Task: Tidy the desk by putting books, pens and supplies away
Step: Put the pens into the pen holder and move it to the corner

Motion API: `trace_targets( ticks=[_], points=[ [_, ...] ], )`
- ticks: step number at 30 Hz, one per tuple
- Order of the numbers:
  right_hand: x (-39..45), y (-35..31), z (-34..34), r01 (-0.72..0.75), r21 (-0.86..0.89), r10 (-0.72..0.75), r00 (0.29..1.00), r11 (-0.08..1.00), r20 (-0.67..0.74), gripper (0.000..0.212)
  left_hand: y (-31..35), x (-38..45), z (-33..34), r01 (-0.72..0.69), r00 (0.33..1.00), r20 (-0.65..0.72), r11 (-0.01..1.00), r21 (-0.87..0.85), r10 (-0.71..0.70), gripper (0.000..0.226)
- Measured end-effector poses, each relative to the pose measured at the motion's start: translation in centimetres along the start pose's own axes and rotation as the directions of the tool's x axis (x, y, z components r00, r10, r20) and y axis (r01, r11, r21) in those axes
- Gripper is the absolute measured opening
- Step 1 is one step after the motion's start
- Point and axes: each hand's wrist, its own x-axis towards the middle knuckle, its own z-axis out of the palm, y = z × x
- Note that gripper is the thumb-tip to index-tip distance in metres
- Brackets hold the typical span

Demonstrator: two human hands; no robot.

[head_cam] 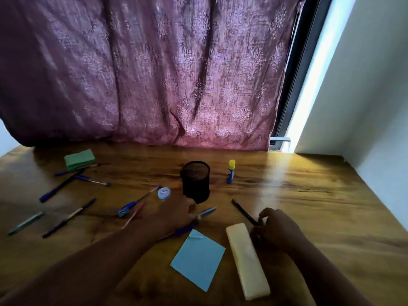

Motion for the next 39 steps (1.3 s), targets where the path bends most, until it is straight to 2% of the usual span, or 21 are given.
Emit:
trace_targets(
  ticks=[5, 7, 12, 14, 16, 18, 20, 24, 28, 30, 33, 35, 39],
  points=[
    [0.7, 2.3, -0.2, 0.097, -0.035, -0.097, 0.995, 0.995, -0.005, 0.013, 0.3, 0.1, 0.3, -0.010, 1.000, -0.023, 1.000, 0.009, 0.010, 0.024],
    [0.7, 2.5, -0.6, 0.115, -0.002, -0.115, 0.993, 0.993, -0.019, 0.012, 0.4, -0.3, 0.1, -0.033, 0.999, -0.037, 0.999, -0.040, 0.031, 0.022],
    [1.5, 1.8, -3.9, 0.144, 0.278, -0.103, 0.982, 0.950, -0.159, 0.014, 1.7, -1.7, -2.2, -0.105, 0.986, -0.160, 0.936, -0.336, 0.053, 0.017],
    [1.7, 0.5, -6.0, 0.224, 0.452, -0.115, 0.960, 0.863, -0.257, 0.012, 2.3, -1.8, -3.3, -0.092, 0.977, -0.211, 0.837, -0.539, -0.028, 0.012],
    [1.5, -1.6, -8.2, 0.303, 0.560, -0.141, 0.939, 0.771, -0.314, 0.010, 2.5, -1.0, -4.5, -0.097, 0.964, -0.233, 0.653, -0.751, -0.125, 0.006],
    [1.8, -4.2, -9.9, 0.389, 0.580, -0.213, 0.913, 0.716, -0.349, 0.008, 2.2, 0.3, -5.5, -0.151, 0.950, -0.256, 0.454, -0.878, -0.178, 0.009],
    [2.3, -7.2, -11.2, 0.440, 0.575, -0.271, 0.893, 0.690, -0.358, 0.011, 1.8, 1.7, -6.7, -0.216, 0.932, -0.296, 0.337, -0.916, -0.207, 0.017],
    [3.8, -13.2, -11.6, 0.505, 0.561, -0.298, 0.856, 0.656, -0.422, 0.031, 0.4, 4.3, -8.5, -0.256, 0.909, -0.345, 0.341, -0.904, -0.234, 0.016],
    [5.6, -17.0, -9.9, 0.531, 0.369, -0.366, 0.825, 0.763, -0.430, 0.028, -1.4, 6.4, -8.5, -0.220, 0.928, -0.298, 0.316, -0.923, -0.223, 0.013],
    [6.4, -18.2, -8.7, 0.518, 0.256, -0.397, 0.825, 0.816, -0.402, 0.023, -2.4, 7.2, -8.1, -0.214, 0.934, -0.303, 0.382, -0.899, -0.190, 0.006],
    [7.9, -18.6, -6.3, 0.470, 0.134, -0.409, 0.852, 0.872, -0.326, 0.025, -3.4, 7.9, -7.3, -0.127, 0.962, -0.229, 0.499, -0.857, -0.149, 0.009],
    [8.8, -18.4, -4.6, 0.452, 0.128, -0.406, 0.871, 0.883, -0.277, 0.030, -3.5, 8.3, -6.7, -0.095, 0.975, -0.184, 0.519, -0.850, -0.124, 0.011],
    [9.9, -17.9, -2.4, 0.408, 0.113, -0.379, 0.900, 0.906, -0.216, 0.041, -3.8, 8.9, -5.7, -0.114, 0.965, -0.228, 0.582, -0.806, -0.128, 0.012]
  ],
)
